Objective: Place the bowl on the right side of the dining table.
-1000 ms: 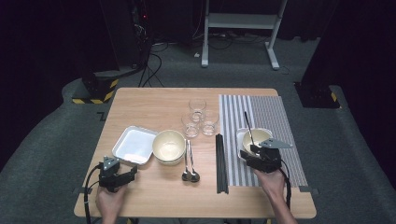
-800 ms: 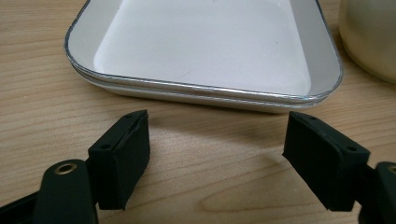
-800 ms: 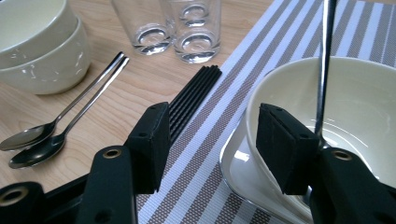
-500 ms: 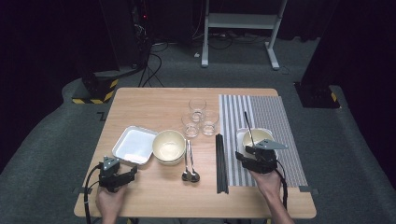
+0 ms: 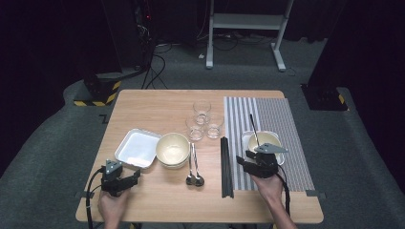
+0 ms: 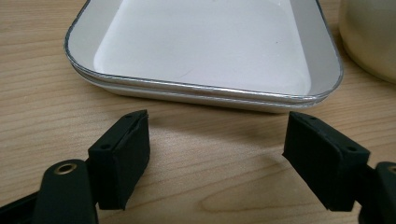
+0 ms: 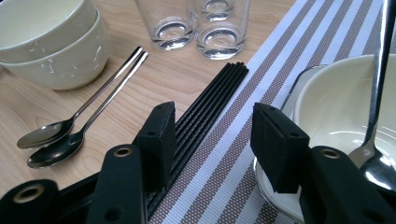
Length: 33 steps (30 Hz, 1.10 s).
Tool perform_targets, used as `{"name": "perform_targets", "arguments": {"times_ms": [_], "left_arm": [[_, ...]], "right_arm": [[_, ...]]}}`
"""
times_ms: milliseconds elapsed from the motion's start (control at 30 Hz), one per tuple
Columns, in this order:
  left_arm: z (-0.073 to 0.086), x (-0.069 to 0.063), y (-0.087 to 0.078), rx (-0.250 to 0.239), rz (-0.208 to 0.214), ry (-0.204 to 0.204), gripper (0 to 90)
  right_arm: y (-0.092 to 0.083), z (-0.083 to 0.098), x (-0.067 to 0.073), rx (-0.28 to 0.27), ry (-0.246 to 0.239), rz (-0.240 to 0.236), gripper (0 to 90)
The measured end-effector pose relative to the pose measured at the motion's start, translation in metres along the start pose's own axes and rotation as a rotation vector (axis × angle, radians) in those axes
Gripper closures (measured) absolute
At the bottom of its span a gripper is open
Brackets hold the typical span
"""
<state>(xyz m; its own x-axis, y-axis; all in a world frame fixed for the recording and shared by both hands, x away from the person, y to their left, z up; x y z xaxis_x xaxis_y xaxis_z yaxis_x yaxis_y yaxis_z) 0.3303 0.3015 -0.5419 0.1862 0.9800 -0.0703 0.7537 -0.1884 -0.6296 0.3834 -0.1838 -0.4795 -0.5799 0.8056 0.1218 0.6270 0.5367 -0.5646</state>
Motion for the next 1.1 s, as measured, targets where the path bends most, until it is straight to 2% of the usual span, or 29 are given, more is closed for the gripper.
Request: {"name": "perform_targets", "arguments": {"times_ms": [200,567,767,1100], "left_arm": [[0.0,0.0,0.0,0.0,0.0,0.0,22.9],[0.0,0.0,0.0,-0.001,0.003,-0.003,22.9],[0.0,0.0,0.0,0.0,0.003,-0.003,22.9],[0.0,0.0,0.0,-0.004,0.011,-0.002,24.9]], "right_arm": [[0.005,0.001,0.004,0.018,-0.015,-0.006,54.4],[0.015,0.001,0.011,0.042,-0.036,-0.035,53.6],[0.021,0.001,0.015,0.052,-0.039,-0.046,59.3],[0.037,0.004,0.028,0.086,-0.066,-0.029,71.2]]}}
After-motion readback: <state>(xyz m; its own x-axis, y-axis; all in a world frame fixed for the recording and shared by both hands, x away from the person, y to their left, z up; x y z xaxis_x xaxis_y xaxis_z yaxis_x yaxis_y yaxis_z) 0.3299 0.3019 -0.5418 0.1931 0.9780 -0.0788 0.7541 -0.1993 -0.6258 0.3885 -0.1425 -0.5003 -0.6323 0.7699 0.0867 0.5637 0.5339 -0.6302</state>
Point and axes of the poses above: each handheld gripper's, and its own axes: y roughly forward along the jaws, z roughly out of its underside, x roughly to its left, the point moved 1 cm from there along y, roughly forward along the jaws
